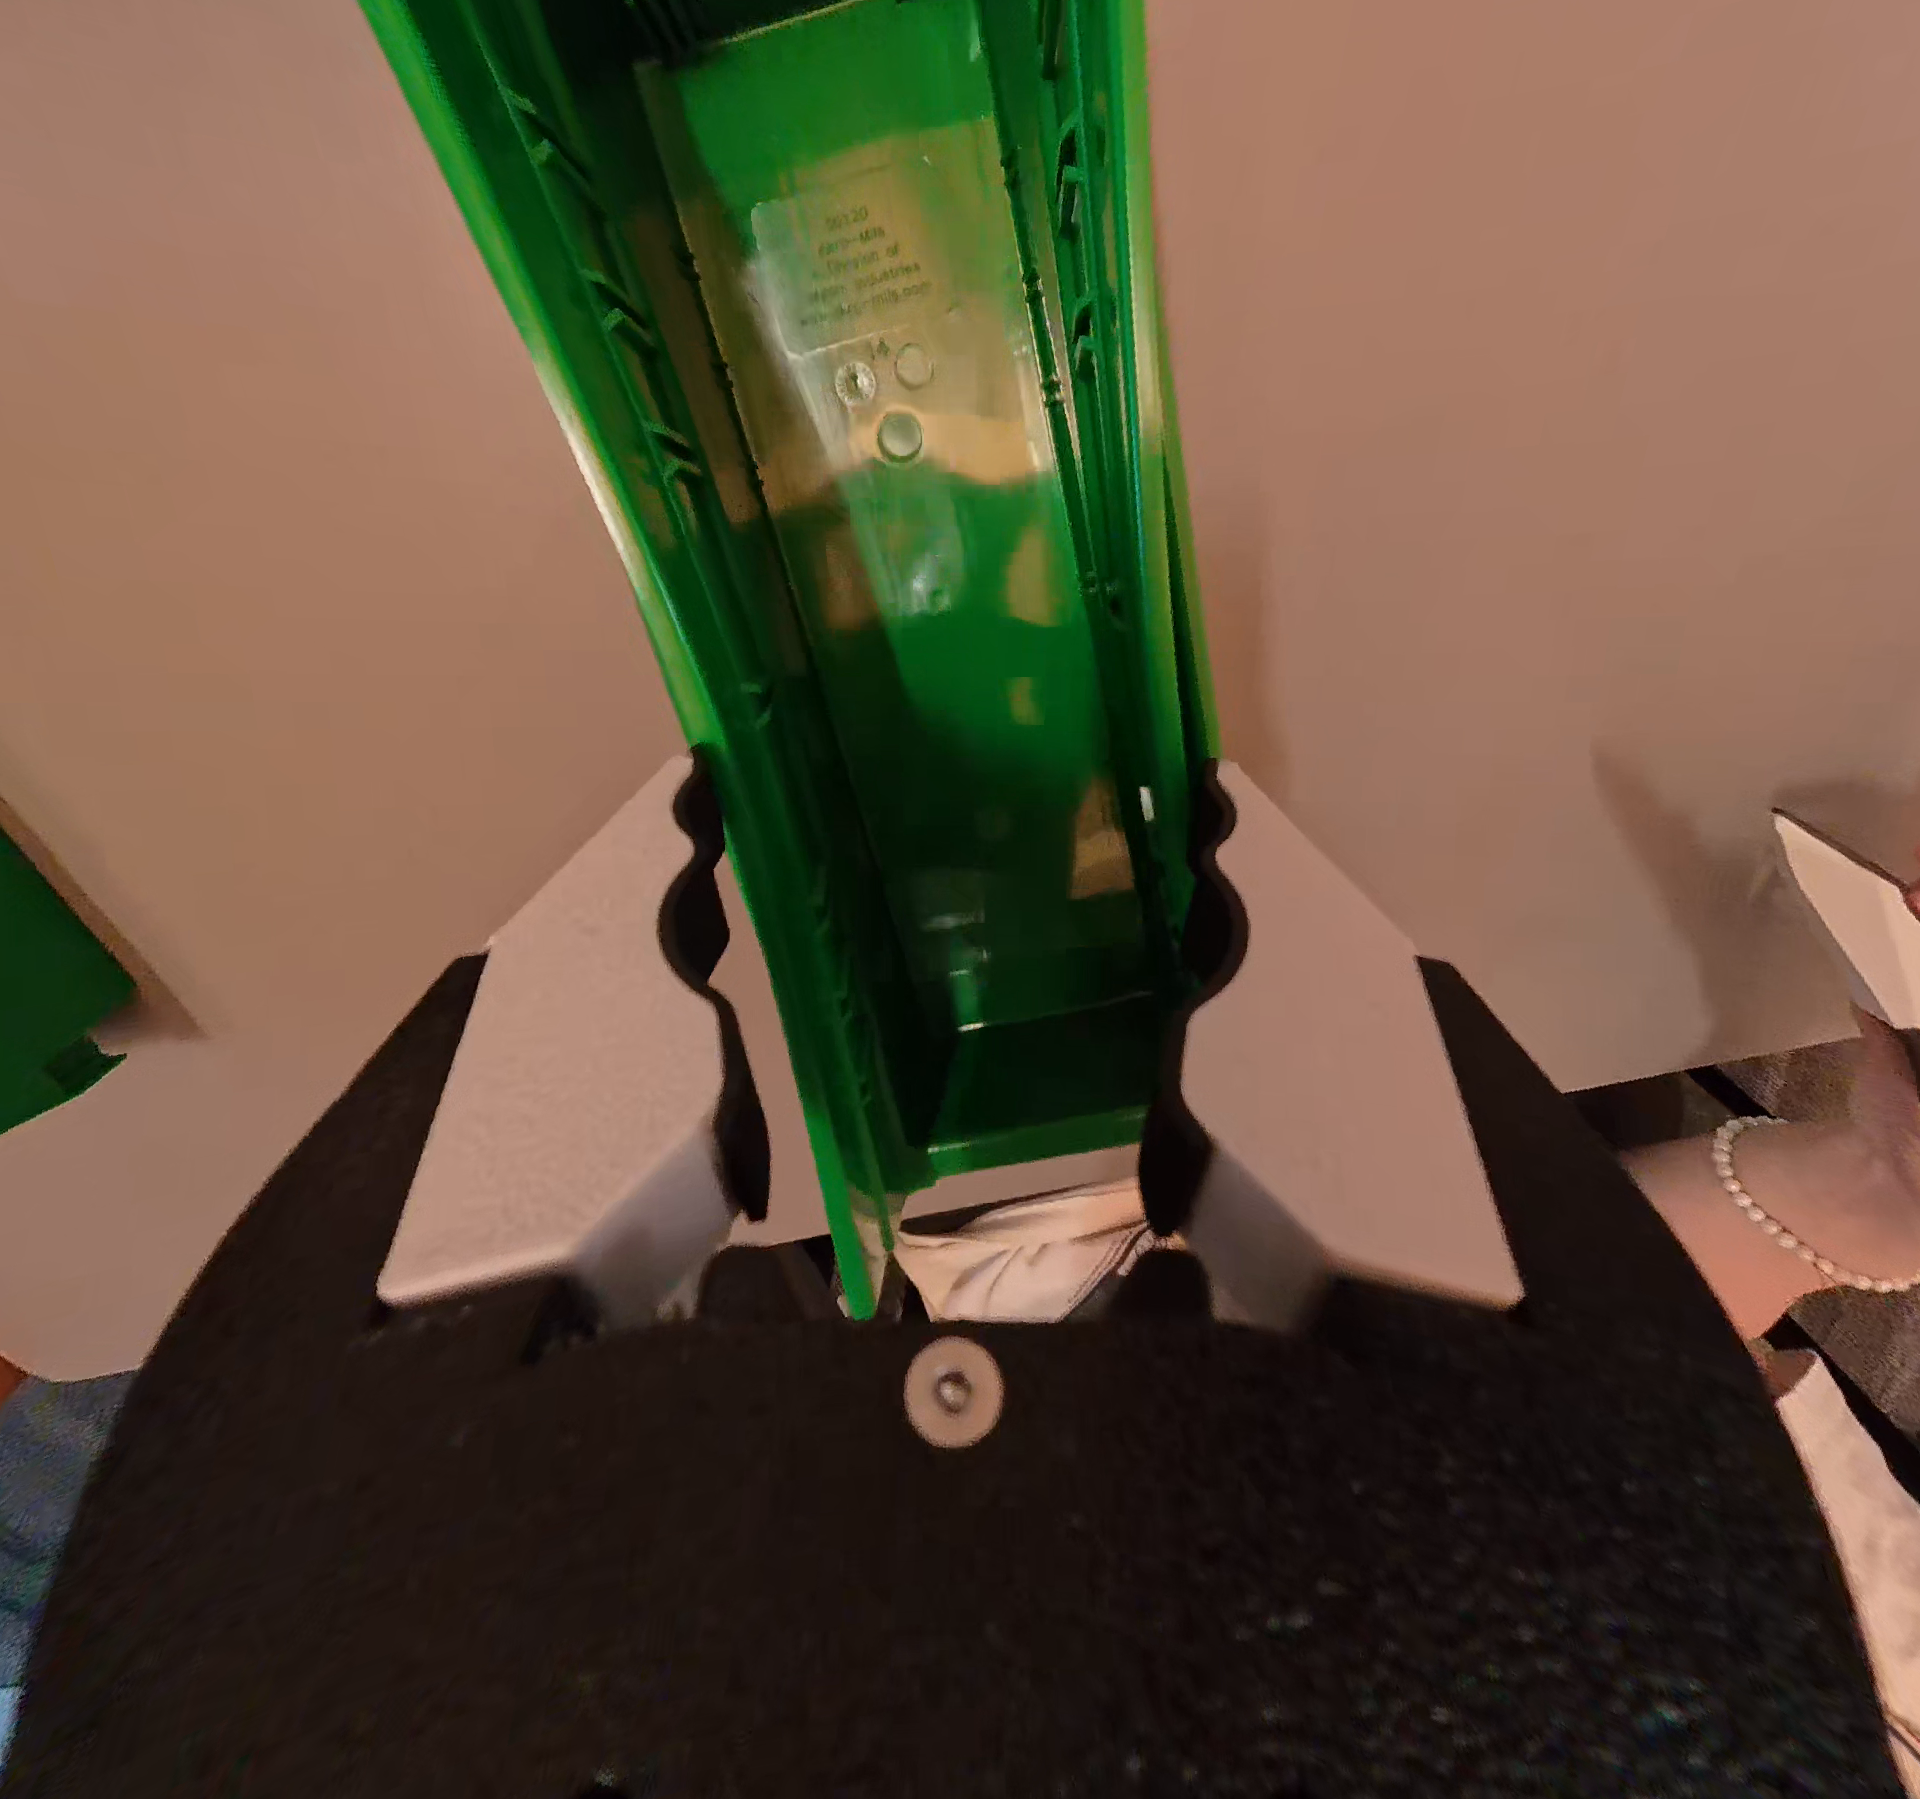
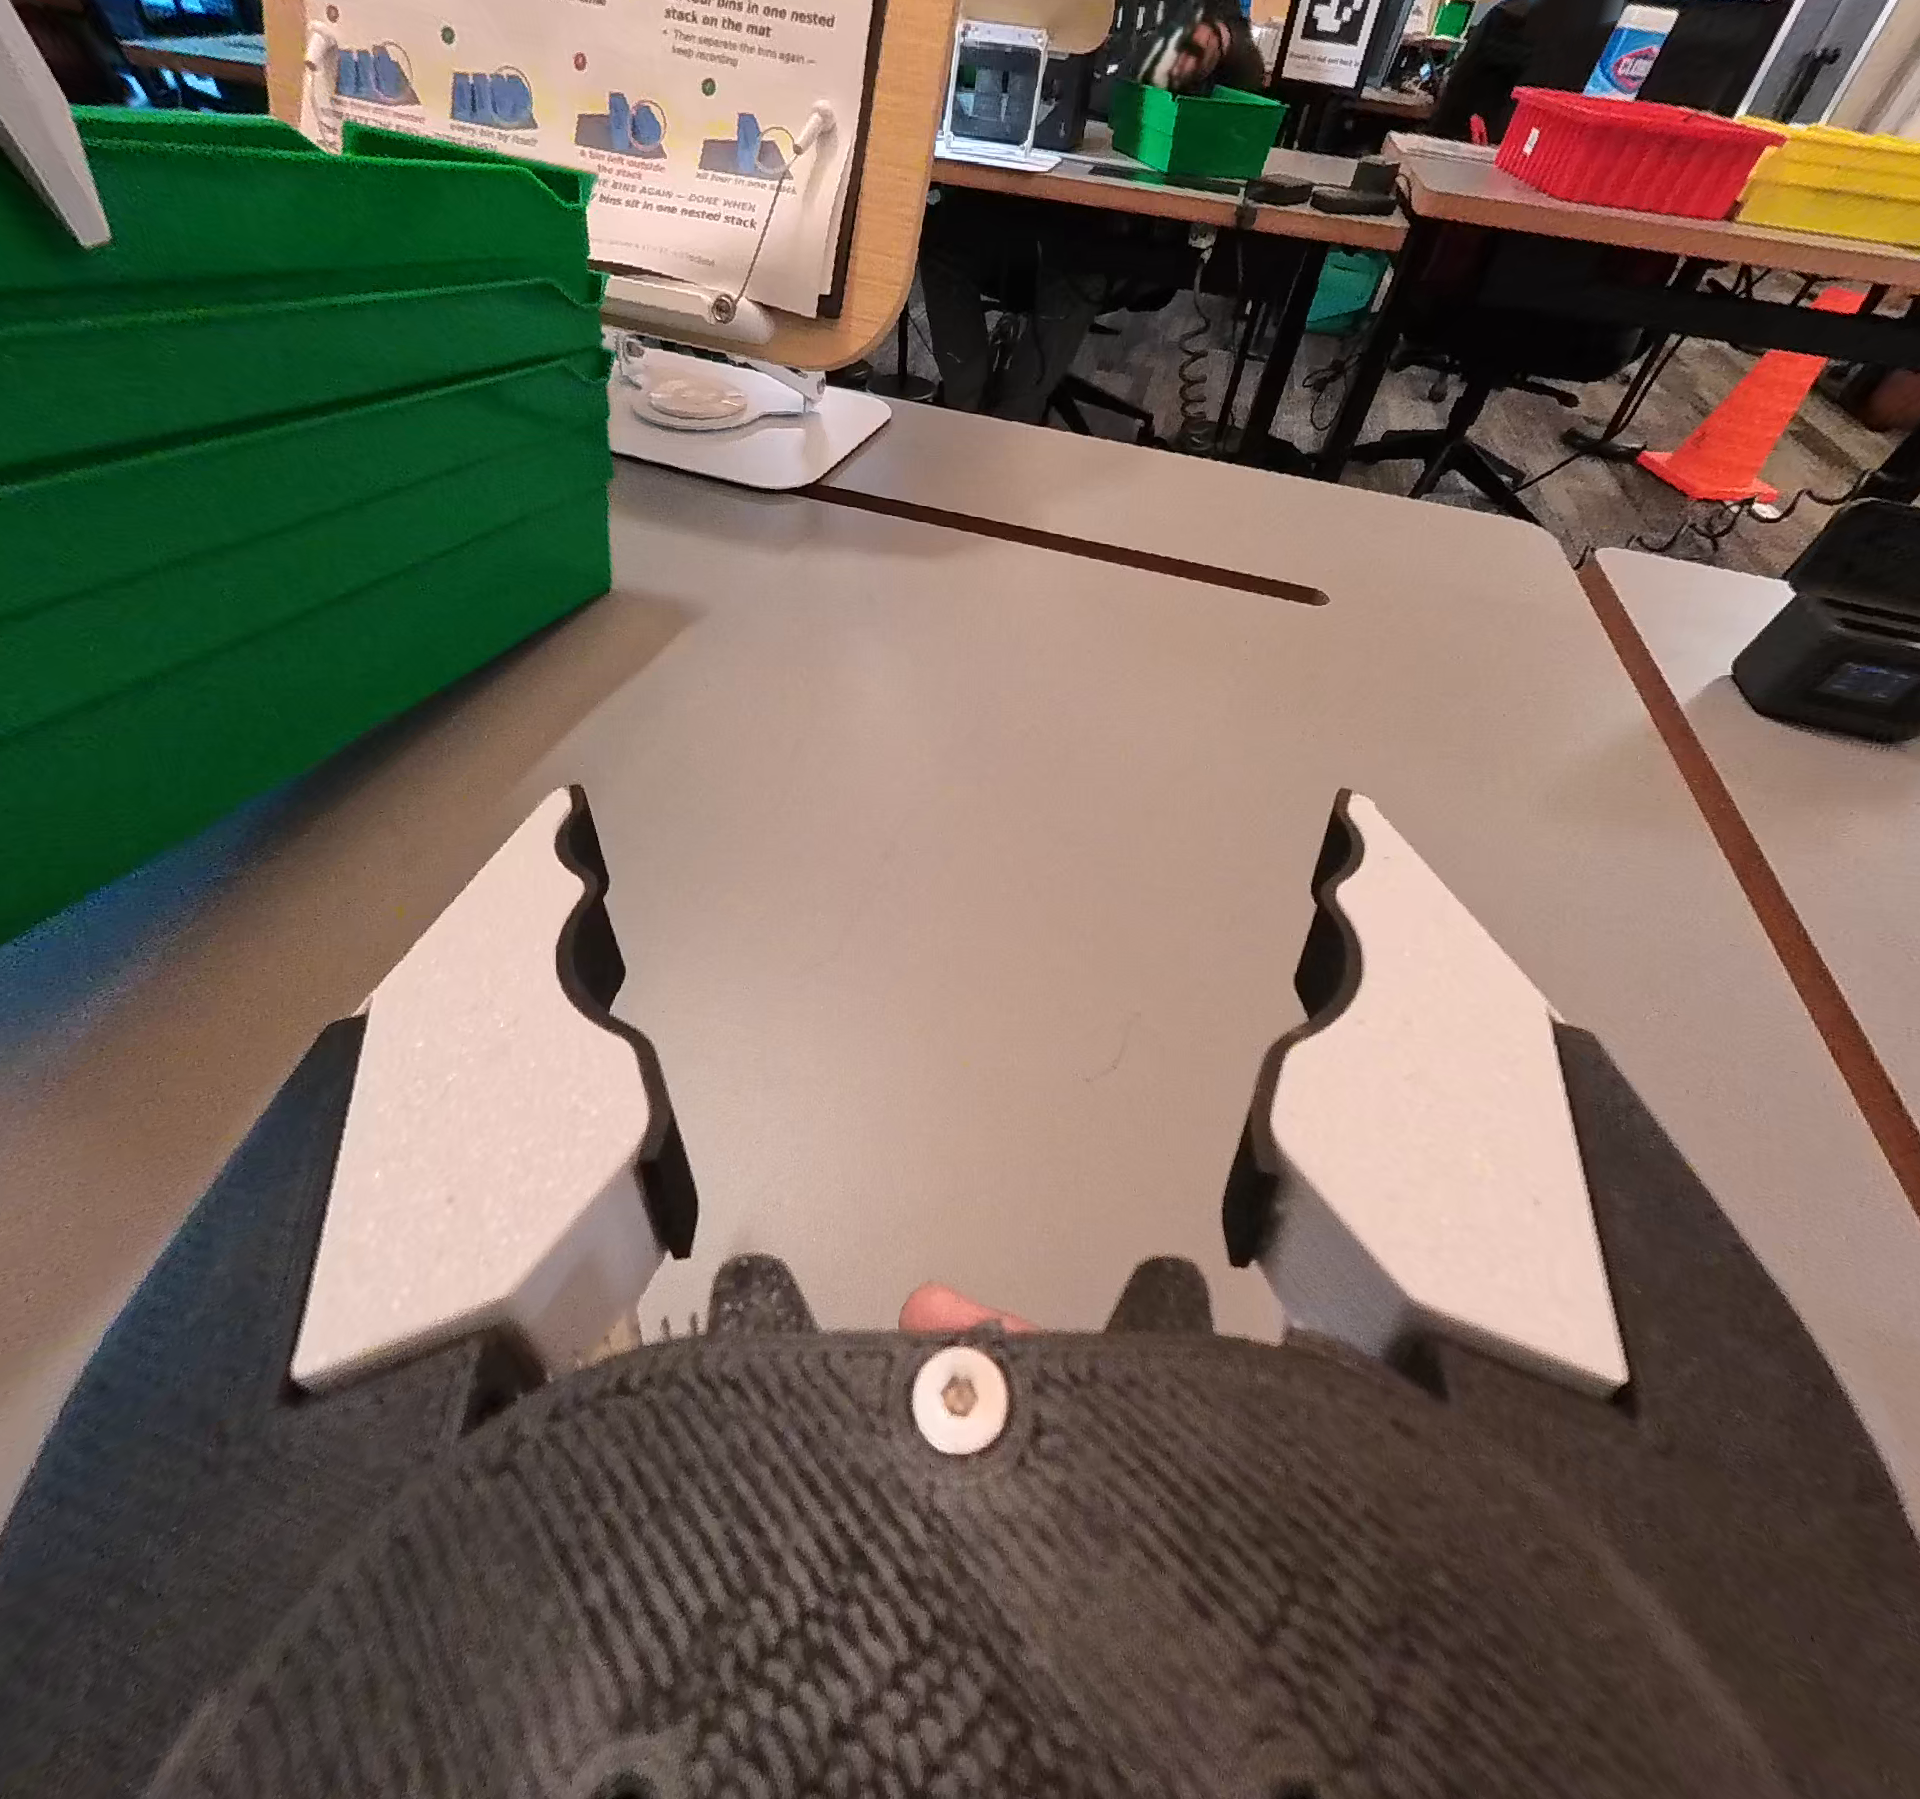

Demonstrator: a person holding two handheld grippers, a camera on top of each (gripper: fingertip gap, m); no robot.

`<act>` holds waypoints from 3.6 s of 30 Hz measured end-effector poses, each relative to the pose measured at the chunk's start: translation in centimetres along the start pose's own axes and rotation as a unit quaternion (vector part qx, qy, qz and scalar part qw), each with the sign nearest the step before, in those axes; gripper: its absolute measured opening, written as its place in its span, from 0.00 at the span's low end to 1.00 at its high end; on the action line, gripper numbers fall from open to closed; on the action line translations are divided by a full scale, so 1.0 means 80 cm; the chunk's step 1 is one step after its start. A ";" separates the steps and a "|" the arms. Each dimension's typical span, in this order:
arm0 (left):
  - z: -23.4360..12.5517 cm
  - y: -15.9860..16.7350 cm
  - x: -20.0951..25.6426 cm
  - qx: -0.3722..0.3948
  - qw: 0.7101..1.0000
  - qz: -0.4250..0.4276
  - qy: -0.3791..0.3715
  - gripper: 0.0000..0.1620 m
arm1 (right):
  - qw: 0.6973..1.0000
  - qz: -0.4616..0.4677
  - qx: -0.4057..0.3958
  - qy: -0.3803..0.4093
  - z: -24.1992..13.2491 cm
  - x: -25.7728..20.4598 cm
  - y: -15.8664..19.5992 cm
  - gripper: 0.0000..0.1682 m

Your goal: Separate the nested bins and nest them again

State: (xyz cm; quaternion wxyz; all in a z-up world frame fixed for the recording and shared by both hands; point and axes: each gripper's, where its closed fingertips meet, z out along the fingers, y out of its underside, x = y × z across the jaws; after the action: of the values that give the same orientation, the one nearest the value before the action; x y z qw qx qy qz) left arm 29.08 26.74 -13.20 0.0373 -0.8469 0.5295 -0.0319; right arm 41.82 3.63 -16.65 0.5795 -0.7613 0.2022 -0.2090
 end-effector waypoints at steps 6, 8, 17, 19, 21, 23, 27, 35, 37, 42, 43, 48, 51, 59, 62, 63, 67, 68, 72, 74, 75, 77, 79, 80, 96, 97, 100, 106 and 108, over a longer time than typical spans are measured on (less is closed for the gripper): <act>-0.010 -0.004 -0.006 0.009 1.000 0.013 -0.023 0.55 | 1.000 0.000 -0.004 0.000 0.002 -0.001 0.003 0.79; -0.009 -0.005 -0.008 0.011 0.999 0.018 -0.037 0.55 | 1.000 -0.001 -0.005 0.000 0.002 -0.001 0.003 0.79; -0.009 -0.005 -0.011 0.010 0.998 0.032 -0.058 0.54 | 1.000 -0.004 -0.006 0.001 0.002 0.000 0.004 0.79; -0.015 -0.008 -0.005 0.021 0.999 0.028 -0.029 0.53 | 1.000 -0.004 -0.008 0.002 0.002 0.001 0.006 0.79; -0.023 -0.011 0.002 0.034 0.999 0.024 -0.003 0.53 | 1.000 -0.005 -0.011 0.002 0.003 0.001 0.008 0.79; -0.029 -0.013 0.007 0.040 0.999 0.027 0.010 0.53 | 1.000 -0.007 -0.012 0.002 0.004 0.000 0.008 0.79; -0.047 -0.019 0.011 0.060 0.998 0.030 0.015 0.54 | 1.000 -0.012 -0.014 0.001 0.005 -0.003 0.009 0.79; -0.103 -0.023 0.000 0.098 0.994 0.038 0.004 0.54 | 1.000 -0.018 -0.016 -0.002 0.004 -0.007 0.009 0.79; -0.120 -0.025 -0.015 0.110 0.993 0.037 -0.011 0.54 | 1.000 -0.016 -0.014 -0.002 0.004 -0.007 0.008 0.79; -0.153 -0.027 -0.066 0.126 0.992 0.011 -0.012 0.54 | 1.000 -0.013 -0.019 -0.001 0.005 -0.004 0.012 0.79; -0.155 -0.028 -0.081 0.129 0.992 0.006 -0.013 0.55 | 1.000 -0.014 -0.019 -0.001 0.005 -0.004 0.013 0.79; -0.137 -0.031 -0.168 0.153 0.988 -0.021 -0.022 0.55 | 1.000 -0.013 -0.019 0.001 0.004 -0.001 0.013 0.79; -0.107 -0.025 -0.213 0.166 0.985 -0.035 -0.017 0.56 | 1.000 0.000 -0.016 -0.003 0.005 0.001 0.013 0.79; 0.009 0.009 -0.289 0.176 0.982 -0.065 -0.005 0.56 | 1.000 0.009 -0.011 -0.015 0.004 -0.008 0.008 0.79; 0.035 0.016 -0.296 0.191 0.979 -0.076 0.004 0.56 | 1.000 0.004 -0.006 -0.030 0.004 -0.023 0.000 0.79; 0.039 0.015 -0.297 0.205 0.976 -0.076 0.008 0.56 | 0.999 0.005 -0.004 -0.038 0.004 -0.030 -0.003 0.79; 0.059 0.024 -0.297 0.210 0.974 -0.080 0.005 0.57 | 0.996 0.029 0.012 -0.080 0.000 -0.063 -0.019 0.79; 0.065 0.026 -0.297 0.211 0.975 -0.073 0.000 0.57 | 0.996 0.032 0.015 -0.087 0.000 -0.070 -0.023 0.79; 0.077 0.036 -0.289 0.207 0.977 -0.040 -0.005 0.57 | 0.994 0.019 0.018 -0.109 -0.003 -0.106 -0.034 0.79; 0.077 0.039 -0.288 0.216 0.975 -0.056 -0.004 0.58 | 0.992 0.015 0.018 -0.121 -0.005 -0.128 -0.038 0.80; 0.077 0.039 -0.289 0.222 0.973 -0.063 -0.004 0.58 | 0.991 0.017 0.016 -0.129 -0.006 -0.141 -0.039 0.81; 0.077 0.038 -0.288 0.232 0.971 -0.055 -0.008 0.59 | 0.989 0.022 0.019 -0.143 -0.010 -0.165 -0.043 0.79; 0.079 0.035 -0.289 0.242 0.969 -0.038 -0.019 0.61 | 0.989 0.018 0.023 -0.145 -0.010 -0.188 -0.046 0.75; 0.079 0.033 -0.290 0.249 0.968 -0.033 -0.024 0.62 | 0.989 0.012 0.021 -0.148 -0.009 -0.201 -0.044 0.74; -0.057 0.033 -0.244 0.552 0.822 0.034 -0.137 0.58 | 0.993 -0.024 -0.031 -0.114 0.028 -0.260 -0.011 0.13; -0.055 0.038 -0.234 0.556 0.821 0.036 -0.122 0.59 | 0.993 -0.026 -0.034 -0.113 0.029 -0.256 -0.011 0.13; -0.052 0.054 -0.210 0.573 0.816 0.035 -0.074 0.60 | 0.993 -0.034 -0.052 -0.103 0.032 -0.244 -0.010 0.18; -0.043 0.080 -0.185 0.578 0.816 0.031 -0.004 0.60 | 0.995 -0.004 -0.074 -0.069 0.036 -0.245 -0.042 0.74; -0.039 0.083 -0.183 0.575 0.818 0.025 0.004 0.60 | 0.991 -0.027 -0.104 -0.082 0.045 -0.261 -0.059 0.77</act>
State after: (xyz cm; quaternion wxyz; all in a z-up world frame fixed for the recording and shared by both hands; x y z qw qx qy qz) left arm 16.47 36.94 -10.97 0.5159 -0.6579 0.4358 -0.3333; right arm 26.76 19.19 -14.67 0.5063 -0.8369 0.1543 -0.1395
